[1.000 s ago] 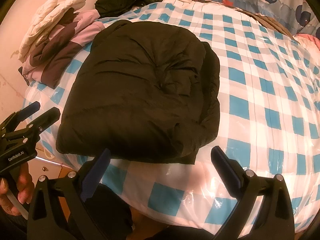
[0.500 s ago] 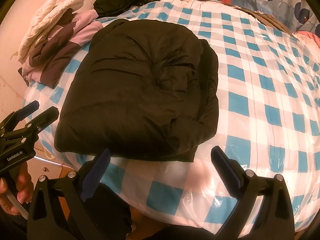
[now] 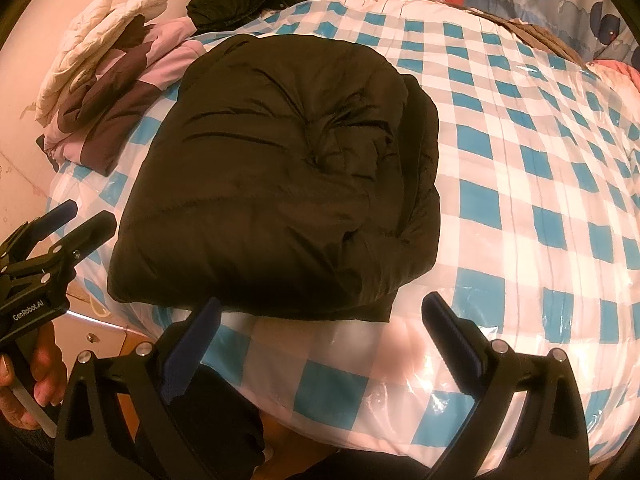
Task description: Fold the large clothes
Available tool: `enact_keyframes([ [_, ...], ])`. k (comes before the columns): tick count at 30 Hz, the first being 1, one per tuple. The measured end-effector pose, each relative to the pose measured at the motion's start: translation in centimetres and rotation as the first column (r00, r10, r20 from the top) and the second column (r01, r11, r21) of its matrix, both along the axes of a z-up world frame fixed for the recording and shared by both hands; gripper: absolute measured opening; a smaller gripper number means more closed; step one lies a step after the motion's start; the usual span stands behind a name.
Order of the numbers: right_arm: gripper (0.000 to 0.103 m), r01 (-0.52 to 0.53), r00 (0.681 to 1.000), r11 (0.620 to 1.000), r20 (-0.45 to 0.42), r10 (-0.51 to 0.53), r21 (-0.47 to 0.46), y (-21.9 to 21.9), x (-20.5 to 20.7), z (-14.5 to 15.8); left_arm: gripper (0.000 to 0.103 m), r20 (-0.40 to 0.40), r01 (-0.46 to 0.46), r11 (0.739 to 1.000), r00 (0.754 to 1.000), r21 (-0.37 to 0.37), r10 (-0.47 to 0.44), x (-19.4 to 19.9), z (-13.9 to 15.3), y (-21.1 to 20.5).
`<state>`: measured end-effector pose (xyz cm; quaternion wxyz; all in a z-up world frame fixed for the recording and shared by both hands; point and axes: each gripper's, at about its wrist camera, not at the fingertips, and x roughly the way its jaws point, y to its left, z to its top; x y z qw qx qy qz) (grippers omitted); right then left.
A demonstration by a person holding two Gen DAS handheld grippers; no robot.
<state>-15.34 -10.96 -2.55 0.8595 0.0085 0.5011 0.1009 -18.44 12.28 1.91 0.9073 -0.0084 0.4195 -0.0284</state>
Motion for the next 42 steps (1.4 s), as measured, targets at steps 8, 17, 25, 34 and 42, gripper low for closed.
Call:
enact_keyframes([
  [8, 0.096, 0.001, 1.0, 1.0, -0.002, -0.001, 0.0, 0.0, 0.0, -0.2, 0.095, -0.001, -0.001, 1.0, 1.0, 0.001, 0.001, 0.0, 0.0, -0.1],
  [17, 0.096, -0.002, 1.0, 1.0, -0.008, 0.002, 0.002, 0.2, -0.1, -0.6, 0.095, -0.001, -0.003, 1.0, 1.0, 0.0, 0.003, 0.0, 0.0, -0.1],
  [25, 0.096, 0.002, 1.0, 1.0, -0.006, -0.002, 0.005, 0.0, 0.0, -0.7, 0.095, 0.099, -0.012, 0.999, 0.995, 0.045, 0.008, -1.0, 0.7, 0.2],
  [34, 0.096, 0.005, 1.0, 1.0, -0.007, -0.005, 0.006, -0.2, -0.1, -0.8, 0.095, 0.023, -0.016, 1.0, 1.0, 0.0, 0.016, -0.2, -0.1, 0.8],
  [42, 0.096, 0.002, 1.0, 1.0, -0.009, -0.002, 0.006, -0.5, 0.0, -0.7, 0.095, 0.025, -0.013, 1.0, 1.0, 0.01, 0.013, -0.3, -0.1, 0.8],
])
